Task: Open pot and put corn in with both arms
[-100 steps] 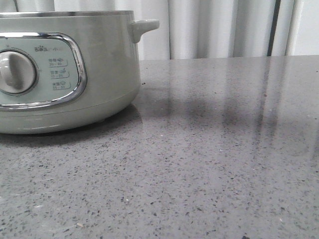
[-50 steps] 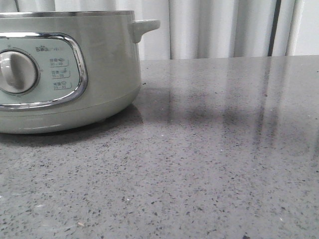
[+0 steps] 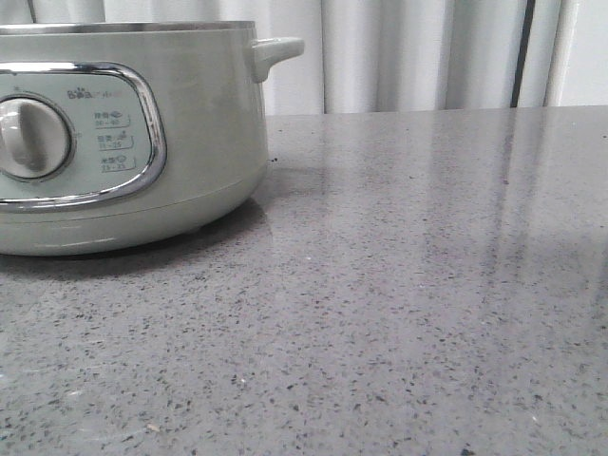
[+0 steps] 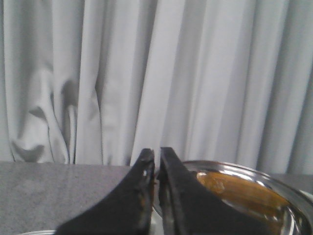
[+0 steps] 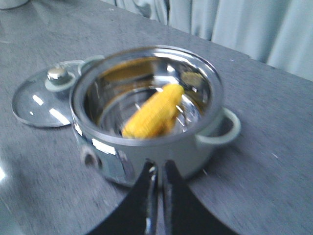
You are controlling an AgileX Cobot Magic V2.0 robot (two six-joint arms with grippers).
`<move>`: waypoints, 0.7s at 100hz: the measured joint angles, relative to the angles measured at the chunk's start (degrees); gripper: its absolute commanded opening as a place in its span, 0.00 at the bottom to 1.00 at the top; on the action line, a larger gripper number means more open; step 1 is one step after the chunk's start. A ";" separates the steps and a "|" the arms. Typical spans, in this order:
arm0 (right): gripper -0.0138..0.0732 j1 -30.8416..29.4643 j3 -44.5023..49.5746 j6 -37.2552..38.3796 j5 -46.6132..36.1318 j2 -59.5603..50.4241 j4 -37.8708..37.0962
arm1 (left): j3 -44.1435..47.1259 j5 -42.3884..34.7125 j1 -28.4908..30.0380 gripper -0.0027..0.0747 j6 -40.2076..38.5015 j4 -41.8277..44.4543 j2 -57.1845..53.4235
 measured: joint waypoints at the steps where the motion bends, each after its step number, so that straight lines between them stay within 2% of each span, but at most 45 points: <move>1: 0.09 0.00 0.71 0.00 0.00 -1.70 -0.27 | 0.00 0.43 0.00 0.01 0.00 0.00 -0.36; 21: 0.09 0.00 19.77 0.00 -1.01 -25.62 -9.00 | 0.00 13.11 0.00 0.01 0.09 -1.73 -2.54; 35: 0.09 0.00 28.44 0.33 -2.92 -43.79 -17.21 | 0.00 15.39 -0.55 0.01 0.09 -2.53 -2.54; 43: 0.09 0.00 31.16 5.02 -2.60 -52.64 -21.26 | 0.20 15.48 -1.64 0.01 0.09 -2.56 -2.54; 57: 0.09 0.00 32.42 10.97 1.48 -54.80 -26.07 | 0.63 15.70 -3.87 0.01 0.09 -2.66 -2.54; 70: 0.09 0.00 32.68 11.82 -5.14 -51.03 -28.49 | 0.72 16.03 -5.23 0.01 0.09 -2.66 -2.54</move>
